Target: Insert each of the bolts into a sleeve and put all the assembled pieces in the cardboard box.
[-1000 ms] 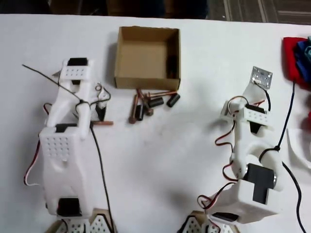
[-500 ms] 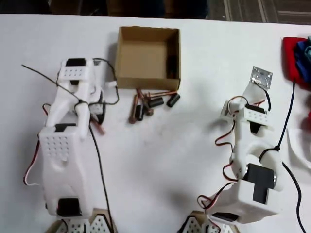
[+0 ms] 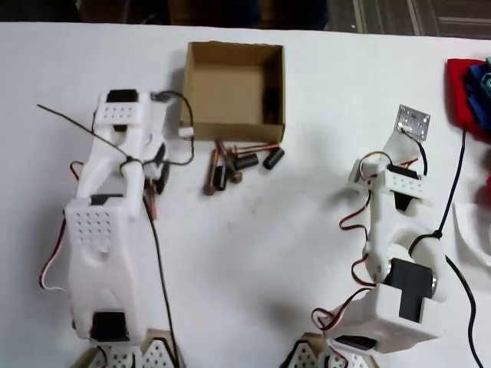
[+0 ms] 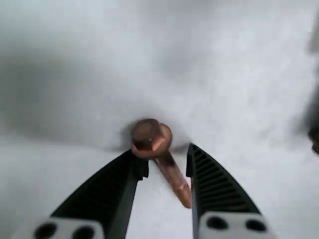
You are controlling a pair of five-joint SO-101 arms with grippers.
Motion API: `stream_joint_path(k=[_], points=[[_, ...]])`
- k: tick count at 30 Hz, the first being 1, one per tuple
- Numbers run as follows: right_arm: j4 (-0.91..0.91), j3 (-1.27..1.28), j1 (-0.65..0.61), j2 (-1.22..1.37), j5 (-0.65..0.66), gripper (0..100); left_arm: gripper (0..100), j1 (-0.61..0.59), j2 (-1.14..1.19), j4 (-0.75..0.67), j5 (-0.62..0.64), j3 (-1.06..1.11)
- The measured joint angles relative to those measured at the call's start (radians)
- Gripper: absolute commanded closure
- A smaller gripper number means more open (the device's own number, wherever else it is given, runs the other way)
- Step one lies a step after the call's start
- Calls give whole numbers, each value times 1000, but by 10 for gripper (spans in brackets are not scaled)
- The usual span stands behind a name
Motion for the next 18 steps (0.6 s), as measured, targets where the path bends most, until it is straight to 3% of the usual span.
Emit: stream_joint_path(k=[3, 14, 18], points=[[0, 0, 0, 0, 0, 977, 854, 2, 0, -12, 101, -15], [0, 0, 0, 0, 0, 977, 859, 2, 94, -2, 269, -52], [0, 0, 0, 0, 0, 977, 952, 2, 107, 3, 273, -54]])
